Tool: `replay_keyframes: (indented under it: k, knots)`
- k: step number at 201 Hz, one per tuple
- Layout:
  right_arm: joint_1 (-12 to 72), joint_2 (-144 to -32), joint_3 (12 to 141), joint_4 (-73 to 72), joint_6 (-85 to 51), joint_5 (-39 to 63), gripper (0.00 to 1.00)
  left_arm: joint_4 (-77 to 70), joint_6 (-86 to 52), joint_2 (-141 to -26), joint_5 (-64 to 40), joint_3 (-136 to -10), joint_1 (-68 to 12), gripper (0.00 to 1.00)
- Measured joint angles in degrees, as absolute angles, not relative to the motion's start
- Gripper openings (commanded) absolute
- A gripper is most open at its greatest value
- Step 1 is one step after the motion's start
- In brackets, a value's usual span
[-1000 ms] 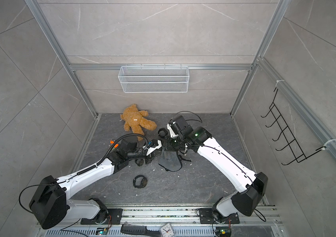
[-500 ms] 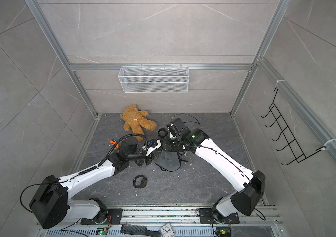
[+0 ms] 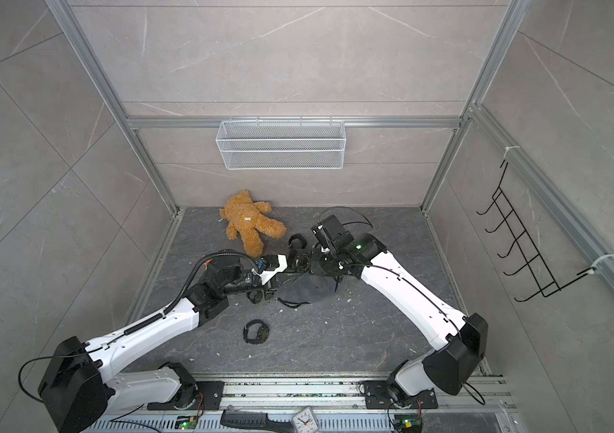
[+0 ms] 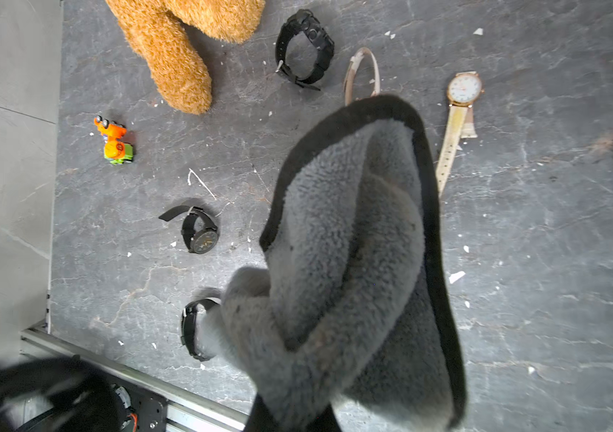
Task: Wipe the watch dial
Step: Wipe the dirt from the watch dial.
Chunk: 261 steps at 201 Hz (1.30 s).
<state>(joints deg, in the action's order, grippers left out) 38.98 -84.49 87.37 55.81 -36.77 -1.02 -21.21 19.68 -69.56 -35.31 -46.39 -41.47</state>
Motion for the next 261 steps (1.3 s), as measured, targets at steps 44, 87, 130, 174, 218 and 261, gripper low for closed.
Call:
replay_keyframes:
  k: [44,87,130,174,218,261]
  knots:
    - [40.2,-80.9,91.8,59.8,-34.9,-2.9,0.0,-22.4,19.8,-70.4,-36.4,-46.5,-41.5,0.0]
    - [40.3,-75.0,94.1,60.6,-33.8,-1.5,0.0,-22.7,19.8,-71.8,-36.4,-46.6,-41.5,0.0]
    - [42.4,-75.0,94.8,59.6,-33.4,2.4,0.0,-22.8,19.8,-73.1,-36.3,-46.9,-41.4,0.0]
    - [44.9,-78.0,94.9,56.4,-33.4,4.5,0.0,-22.8,19.7,-73.6,-36.1,-46.9,-41.2,0.0]
    - [45.1,-80.6,94.9,53.3,-33.6,3.3,0.0,-22.8,18.9,-73.5,-34.5,-46.7,-40.4,0.0]
    - [45.4,-82.4,94.9,53.2,-33.9,1.3,0.0,-22.5,18.3,-72.7,-33.0,-45.0,-40.2,0.0]
